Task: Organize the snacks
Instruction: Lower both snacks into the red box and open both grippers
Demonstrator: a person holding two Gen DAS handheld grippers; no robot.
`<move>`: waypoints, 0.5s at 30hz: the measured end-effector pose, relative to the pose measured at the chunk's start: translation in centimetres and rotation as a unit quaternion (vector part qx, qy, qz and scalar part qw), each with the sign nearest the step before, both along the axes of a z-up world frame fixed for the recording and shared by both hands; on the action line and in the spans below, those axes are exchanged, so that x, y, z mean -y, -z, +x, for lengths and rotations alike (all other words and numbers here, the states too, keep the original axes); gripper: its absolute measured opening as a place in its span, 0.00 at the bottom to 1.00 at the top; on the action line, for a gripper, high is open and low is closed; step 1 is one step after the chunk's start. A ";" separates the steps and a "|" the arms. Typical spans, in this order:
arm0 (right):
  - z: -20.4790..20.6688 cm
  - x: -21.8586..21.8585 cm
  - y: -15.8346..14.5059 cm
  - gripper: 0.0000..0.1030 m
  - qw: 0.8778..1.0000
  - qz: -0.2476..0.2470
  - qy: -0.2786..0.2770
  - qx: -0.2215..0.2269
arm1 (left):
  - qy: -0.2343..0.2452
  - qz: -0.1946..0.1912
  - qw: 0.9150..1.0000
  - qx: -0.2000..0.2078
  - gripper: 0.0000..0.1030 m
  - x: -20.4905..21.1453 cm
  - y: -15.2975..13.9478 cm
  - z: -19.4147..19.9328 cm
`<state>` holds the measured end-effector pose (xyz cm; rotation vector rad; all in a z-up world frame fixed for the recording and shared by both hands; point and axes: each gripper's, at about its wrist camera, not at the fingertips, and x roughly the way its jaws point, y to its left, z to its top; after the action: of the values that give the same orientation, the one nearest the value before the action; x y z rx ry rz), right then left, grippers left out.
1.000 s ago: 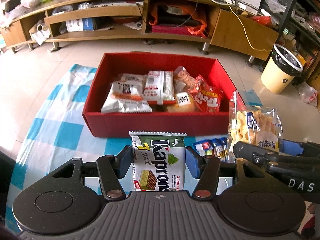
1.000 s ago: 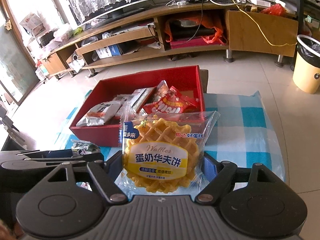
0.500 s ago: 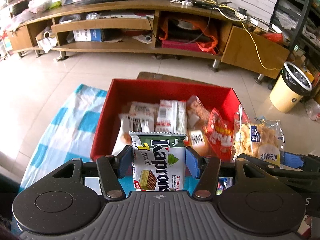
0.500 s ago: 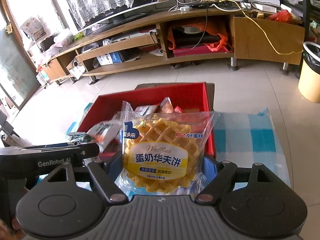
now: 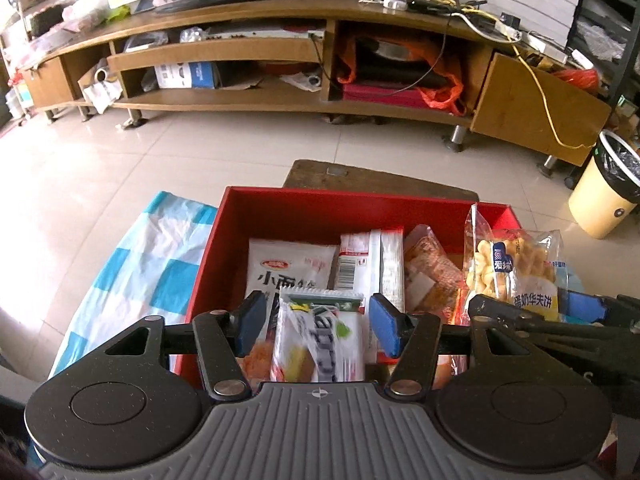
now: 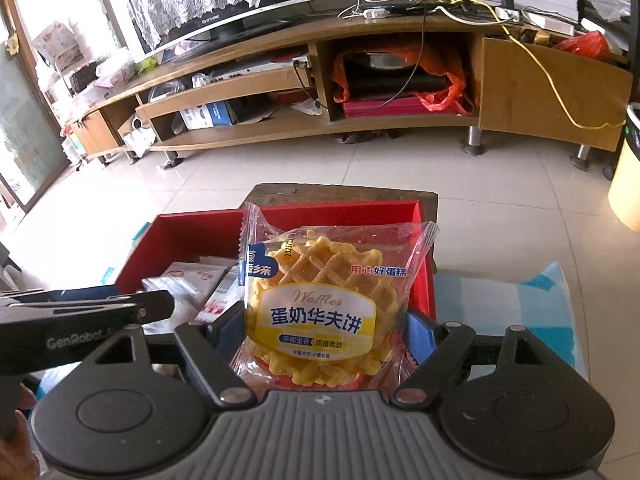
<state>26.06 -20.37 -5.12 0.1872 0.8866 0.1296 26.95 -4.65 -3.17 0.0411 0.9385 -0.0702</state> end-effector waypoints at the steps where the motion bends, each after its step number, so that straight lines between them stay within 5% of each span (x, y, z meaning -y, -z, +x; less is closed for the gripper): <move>1: 0.3 0.1 0.3 0.79 1.000 0.005 -0.003 -0.006 | -0.001 -0.003 1.000 -0.003 0.70 -0.1 0.1 0.1; 15: -0.9 1.2 -0.7 0.85 1.000 0.018 0.012 -0.002 | 0.000 -0.011 1.000 0.003 0.84 -0.8 -1.3 -1.6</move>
<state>25.21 -21.58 -4.43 0.2319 0.8864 0.1237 25.34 -3.88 -1.92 0.0221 0.9307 -0.0808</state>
